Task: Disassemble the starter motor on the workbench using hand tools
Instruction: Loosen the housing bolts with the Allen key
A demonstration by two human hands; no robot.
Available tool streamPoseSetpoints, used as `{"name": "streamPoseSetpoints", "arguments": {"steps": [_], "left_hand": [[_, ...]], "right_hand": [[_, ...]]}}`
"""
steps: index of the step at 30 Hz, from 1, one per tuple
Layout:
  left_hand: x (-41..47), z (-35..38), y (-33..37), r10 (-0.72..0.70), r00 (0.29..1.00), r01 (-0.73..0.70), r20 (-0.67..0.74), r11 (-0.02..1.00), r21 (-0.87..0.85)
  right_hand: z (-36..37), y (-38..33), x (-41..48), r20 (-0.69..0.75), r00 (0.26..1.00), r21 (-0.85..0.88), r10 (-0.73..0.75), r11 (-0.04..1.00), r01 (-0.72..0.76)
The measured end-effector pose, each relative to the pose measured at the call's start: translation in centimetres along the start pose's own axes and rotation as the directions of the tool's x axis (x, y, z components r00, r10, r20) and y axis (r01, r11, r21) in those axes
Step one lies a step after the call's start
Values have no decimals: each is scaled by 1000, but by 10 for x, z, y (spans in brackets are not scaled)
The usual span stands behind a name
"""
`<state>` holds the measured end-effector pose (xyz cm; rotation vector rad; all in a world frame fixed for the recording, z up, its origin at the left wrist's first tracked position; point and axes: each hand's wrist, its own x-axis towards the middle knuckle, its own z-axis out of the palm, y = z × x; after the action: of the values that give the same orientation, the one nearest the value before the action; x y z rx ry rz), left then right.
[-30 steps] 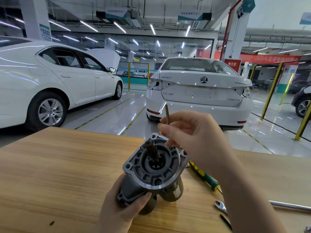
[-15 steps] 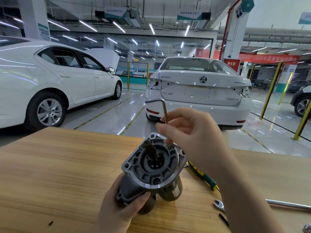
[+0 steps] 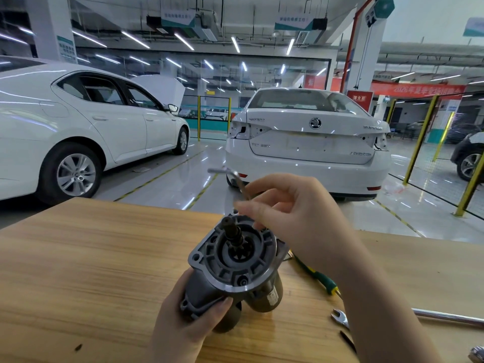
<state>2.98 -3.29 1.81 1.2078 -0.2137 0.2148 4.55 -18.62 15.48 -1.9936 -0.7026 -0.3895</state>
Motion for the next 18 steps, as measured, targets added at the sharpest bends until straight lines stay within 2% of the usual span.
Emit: {"name": "streamPoseSetpoints", "arguments": {"steps": [6,13,18], "left_hand": [[0,-1,-1,3,999,-2,39,999,-37],[1,-2,-2,-27,998,29,61,999,-32],[2,-1,-3,-32,999,34,28,998,-58]], "right_hand": [[1,4,2,-91,996,-46,-12,999,7],[1,2,1,-25,1000,-23,-10,1000,9],[3,1,1,-93,995,-6,32,999,-33]]}}
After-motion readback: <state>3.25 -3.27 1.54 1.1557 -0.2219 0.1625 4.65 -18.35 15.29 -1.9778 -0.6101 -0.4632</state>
